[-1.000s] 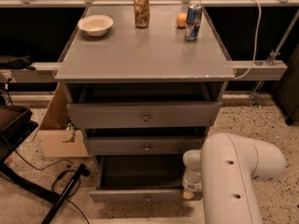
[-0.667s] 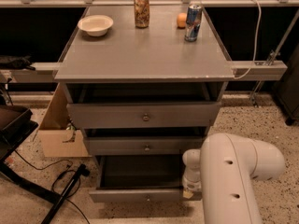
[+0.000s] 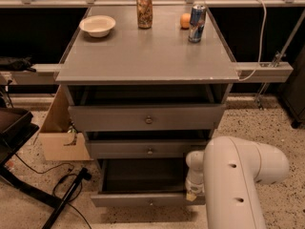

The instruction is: Open bottom drawer

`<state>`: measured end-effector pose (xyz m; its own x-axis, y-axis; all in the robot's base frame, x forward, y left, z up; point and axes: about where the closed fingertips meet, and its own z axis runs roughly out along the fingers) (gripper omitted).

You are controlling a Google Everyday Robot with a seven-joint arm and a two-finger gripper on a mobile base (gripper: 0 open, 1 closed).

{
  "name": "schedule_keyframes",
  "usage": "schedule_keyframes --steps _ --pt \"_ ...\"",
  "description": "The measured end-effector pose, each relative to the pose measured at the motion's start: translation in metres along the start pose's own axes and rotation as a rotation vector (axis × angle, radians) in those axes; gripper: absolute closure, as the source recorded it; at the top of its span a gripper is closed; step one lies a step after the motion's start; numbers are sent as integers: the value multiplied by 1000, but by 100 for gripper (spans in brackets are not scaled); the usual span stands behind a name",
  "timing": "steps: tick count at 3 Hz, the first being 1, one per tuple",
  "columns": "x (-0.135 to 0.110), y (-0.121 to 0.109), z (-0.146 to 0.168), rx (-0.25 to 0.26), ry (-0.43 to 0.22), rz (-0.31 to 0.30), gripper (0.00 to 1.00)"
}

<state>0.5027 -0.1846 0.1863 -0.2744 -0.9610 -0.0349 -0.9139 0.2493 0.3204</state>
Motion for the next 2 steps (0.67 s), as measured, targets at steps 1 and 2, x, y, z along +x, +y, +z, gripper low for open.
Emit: schedule_keyframes --steps 1,2 --pt "-2 -3 -1 0 0 0 100" --pt "-2 -4 -1 0 0 0 77"
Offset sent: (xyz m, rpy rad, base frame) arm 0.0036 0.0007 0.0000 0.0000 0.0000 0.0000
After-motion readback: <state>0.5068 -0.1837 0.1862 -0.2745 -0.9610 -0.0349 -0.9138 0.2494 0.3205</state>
